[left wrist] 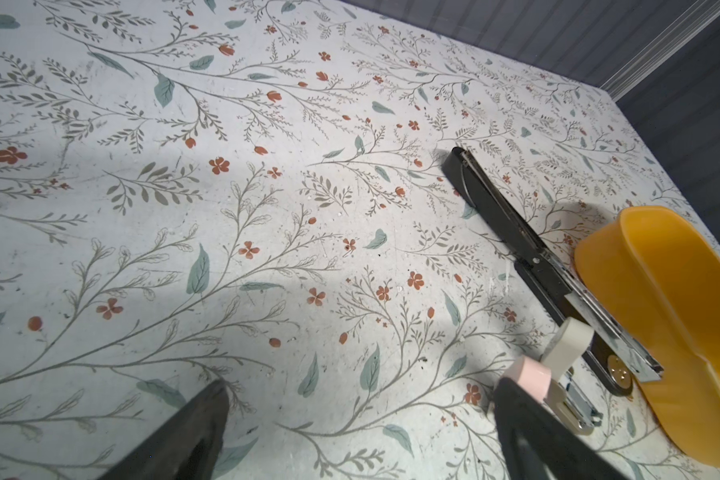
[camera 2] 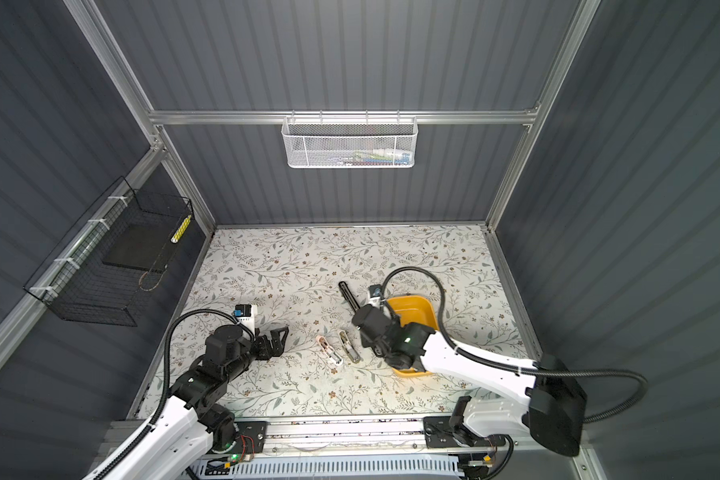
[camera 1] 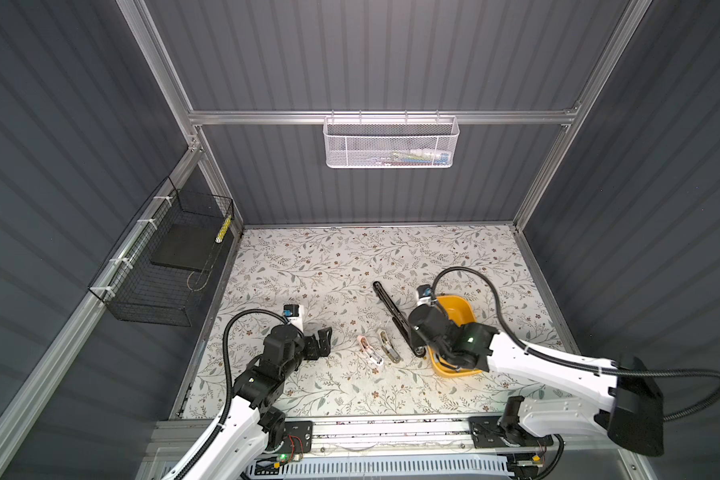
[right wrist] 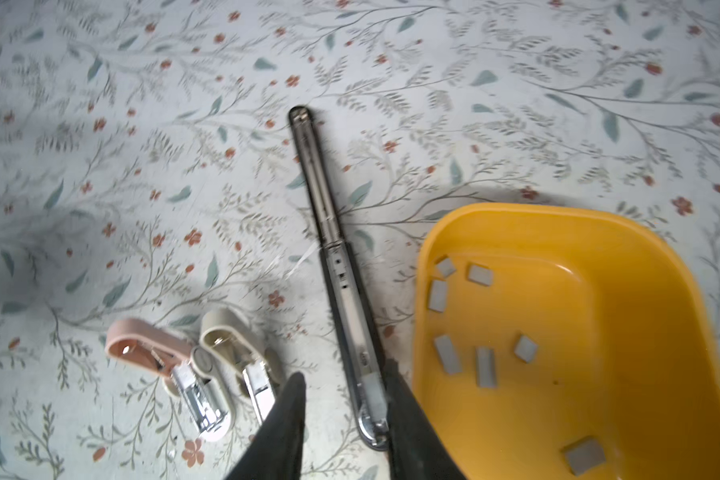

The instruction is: Load the staples into the stapler

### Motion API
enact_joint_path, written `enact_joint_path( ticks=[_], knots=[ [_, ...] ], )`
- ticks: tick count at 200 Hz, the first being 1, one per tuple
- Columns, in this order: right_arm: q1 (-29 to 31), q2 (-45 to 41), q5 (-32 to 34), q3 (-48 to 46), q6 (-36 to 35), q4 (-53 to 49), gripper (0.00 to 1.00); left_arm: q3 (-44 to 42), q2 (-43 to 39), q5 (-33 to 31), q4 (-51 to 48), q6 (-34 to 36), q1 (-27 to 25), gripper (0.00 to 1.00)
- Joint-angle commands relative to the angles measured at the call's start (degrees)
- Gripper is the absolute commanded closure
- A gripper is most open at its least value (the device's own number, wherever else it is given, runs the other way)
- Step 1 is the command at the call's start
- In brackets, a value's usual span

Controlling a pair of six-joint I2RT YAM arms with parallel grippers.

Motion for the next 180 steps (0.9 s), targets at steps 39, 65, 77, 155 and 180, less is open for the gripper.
enact_joint_path(
  ticks=[39,65,77,155,180],
  knots=[
    [-17.8,-2.1,-9.6,-4.7,6.1,-8.2,0.64,10.1,13.1,-3.5,4.3,4.0,0.0,0.0],
    [-20.9,1.7,-16.4,-4.5,2.4,-5.8,0.64,10.4,16.1,-5.5,7.6,10.2,0.0,0.0],
    [-21.2,3.4,-16.8,-3.9,0.0,-5.7,0.63,9.5,16.7,-6.0,9.9,13.2,0.0,0.0],
    [-22.0,11.4,-26.4,-2.4,-8.8,3.4,0.72,4.4,14.2,-4.9,15.0,17.5,0.0,0.0],
    [-22.0,13.1,-26.8,-2.1,-11.2,4.1,0.71,4.7,14.9,-4.8,14.9,17.6,0.0,0.0]
  ],
)
